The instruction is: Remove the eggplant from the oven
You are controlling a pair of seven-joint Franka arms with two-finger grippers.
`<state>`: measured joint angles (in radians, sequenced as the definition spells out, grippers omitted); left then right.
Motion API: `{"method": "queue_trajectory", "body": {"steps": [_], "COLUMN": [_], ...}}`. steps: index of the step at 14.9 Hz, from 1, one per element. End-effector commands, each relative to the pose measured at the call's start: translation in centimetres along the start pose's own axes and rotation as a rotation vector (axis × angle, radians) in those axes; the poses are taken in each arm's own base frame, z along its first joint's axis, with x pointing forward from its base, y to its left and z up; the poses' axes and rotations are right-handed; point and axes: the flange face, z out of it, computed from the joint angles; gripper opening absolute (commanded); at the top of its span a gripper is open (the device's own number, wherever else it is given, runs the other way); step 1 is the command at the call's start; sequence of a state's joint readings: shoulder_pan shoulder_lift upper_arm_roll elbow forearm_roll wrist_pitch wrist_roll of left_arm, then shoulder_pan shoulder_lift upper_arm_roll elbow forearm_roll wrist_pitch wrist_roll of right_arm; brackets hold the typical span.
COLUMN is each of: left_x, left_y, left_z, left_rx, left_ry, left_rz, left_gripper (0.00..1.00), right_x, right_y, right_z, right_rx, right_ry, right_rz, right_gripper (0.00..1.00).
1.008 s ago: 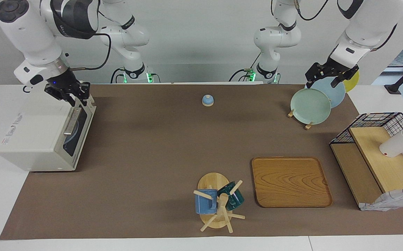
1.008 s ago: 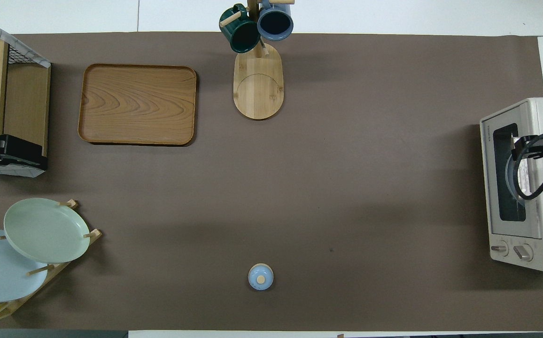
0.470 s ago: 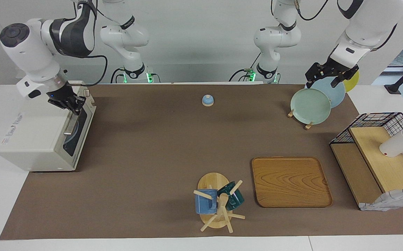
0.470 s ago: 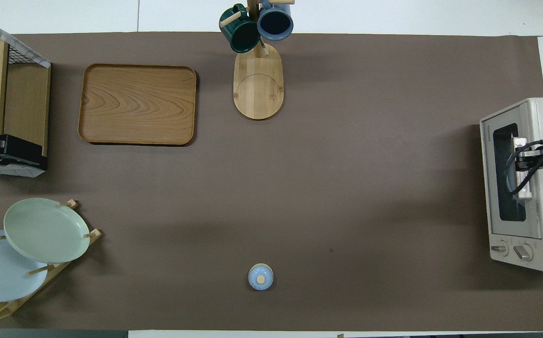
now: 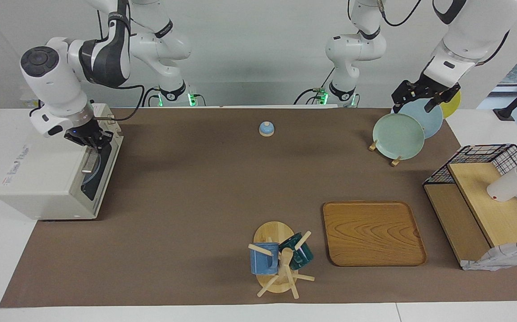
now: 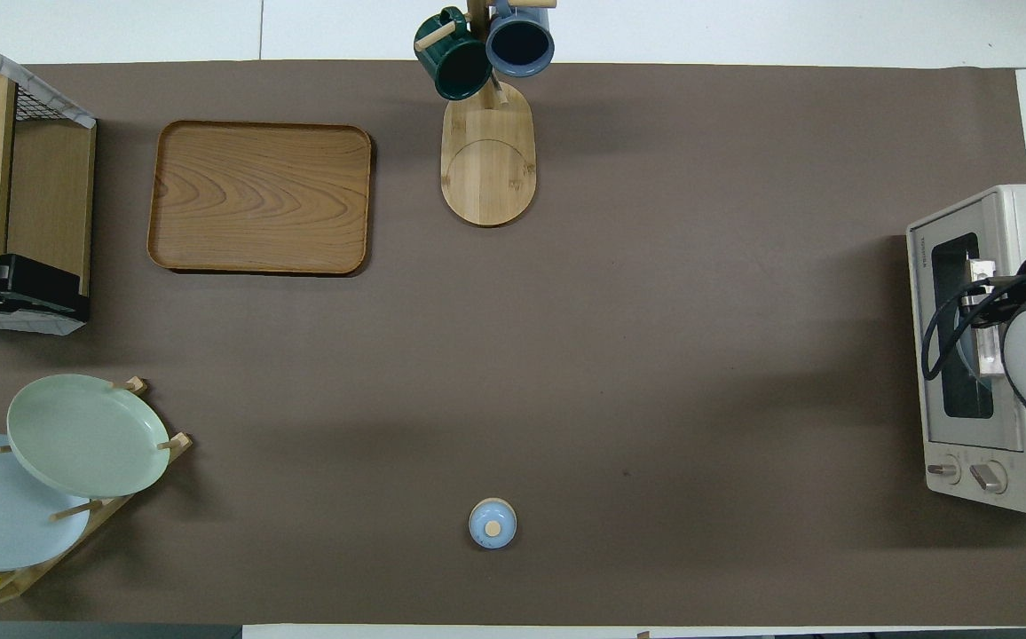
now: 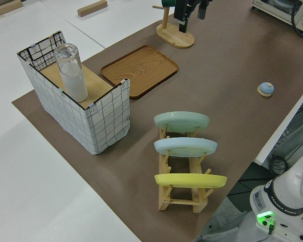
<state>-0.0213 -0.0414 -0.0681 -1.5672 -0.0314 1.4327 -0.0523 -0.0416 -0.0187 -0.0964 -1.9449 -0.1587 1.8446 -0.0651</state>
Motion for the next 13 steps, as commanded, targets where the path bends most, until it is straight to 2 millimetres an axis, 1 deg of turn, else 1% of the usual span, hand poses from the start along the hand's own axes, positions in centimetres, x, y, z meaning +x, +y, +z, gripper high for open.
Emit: {"method": "queue_trajectory", "body": {"steps": [1, 2, 5, 7, 8, 10, 12, 13], "left_x": [-0.4, -0.4, -0.4, -0.4, -0.4, -0.4, -0.4, -0.4], "left_y": [-0.3, -0.3, -0.3, -0.3, -0.3, -0.3, -0.3, -0.3], "left_z": [0.1, 0.1, 0.1, 0.1, 0.0, 0.1, 0.1, 0.1], "left_rx": [-0.002, -0.002, -0.002, -0.002, -0.002, -0.002, -0.002, -0.002], "left_ry": [-0.013, -0.013, -0.013, -0.013, -0.011, -0.013, -0.013, -0.013], "left_rz": [0.003, 0.003, 0.003, 0.003, 0.003, 0.003, 0.003, 0.003], "left_gripper": [1.0, 1.0, 1.0, 1.0, 1.0, 1.0, 1.0, 1.0], "right_x": [-0.4, -0.5, -0.6, -0.5, -0.3, 0.1, 0.7, 1.1], "right_y": [0.3, 0.5, 0.4, -0.4, -0.7, -1.3, -3.7, -4.4], "right_z": [1.3, 1.9, 2.6, 3.3, 3.3, 4.2, 5.2, 5.8], "right_rx": [-0.029, -0.033, -0.03, -0.021, -0.017, 0.007, 0.03, 0.035], "right_ry": [0.009, 0.005, -0.001, 0.02, 0.03, 0.035, 0.055, 0.064], "right_rz": [0.0, -0.005, -0.002, -0.009, -0.008, 0.008, -0.014, -0.014], "right_gripper": [0.0, 0.0, 0.0, 0.0, 0.0, 0.0, 0.0, 0.0]}}
